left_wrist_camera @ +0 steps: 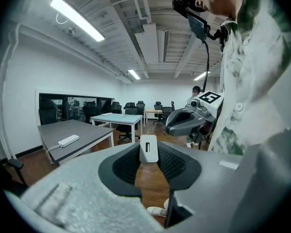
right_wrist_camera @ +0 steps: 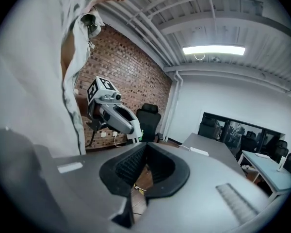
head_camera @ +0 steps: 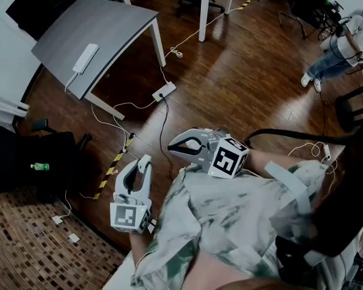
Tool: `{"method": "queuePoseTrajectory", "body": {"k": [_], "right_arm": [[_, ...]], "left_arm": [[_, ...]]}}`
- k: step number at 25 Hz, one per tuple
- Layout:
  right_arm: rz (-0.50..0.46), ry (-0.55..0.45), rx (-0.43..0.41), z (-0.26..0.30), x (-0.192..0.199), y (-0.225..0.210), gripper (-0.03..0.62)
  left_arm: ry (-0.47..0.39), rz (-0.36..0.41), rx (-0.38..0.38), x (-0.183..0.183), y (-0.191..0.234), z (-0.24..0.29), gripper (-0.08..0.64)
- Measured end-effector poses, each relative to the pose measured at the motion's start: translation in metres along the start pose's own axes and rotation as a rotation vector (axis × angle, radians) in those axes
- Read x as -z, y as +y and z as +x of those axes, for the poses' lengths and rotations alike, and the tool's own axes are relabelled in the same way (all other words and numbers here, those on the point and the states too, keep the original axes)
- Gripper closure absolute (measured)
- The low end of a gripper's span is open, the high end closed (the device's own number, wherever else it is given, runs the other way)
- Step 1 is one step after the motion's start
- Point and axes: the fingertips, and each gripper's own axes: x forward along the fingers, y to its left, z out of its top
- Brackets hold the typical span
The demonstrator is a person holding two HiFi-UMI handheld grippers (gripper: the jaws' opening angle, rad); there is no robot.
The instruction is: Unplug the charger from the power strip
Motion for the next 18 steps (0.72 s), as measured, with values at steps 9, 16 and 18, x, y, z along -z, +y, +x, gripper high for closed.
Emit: {"method": "queuePoseTrajectory", "body": {"k": [9,16,18], "right_arm": [[-0.021,0.002,-0.003,-0.003,0.001,0.014,0.589],[-0.047,-0.011,-0.025,0.003,-0.002,0.018,0.589],[-0.045,-0.008,-0.034,0.006,-0.001,0.02,0.589]], "left_arm": [[-0.004,0.018,0.007,0.001,-0.007,-0.007,0.451],[0.002,0.013,0.011,0.003,-0.009,-0.011,0.451],[0.007,0.01,0.01,0.006,-0.008,-0.011,0.451]]}}
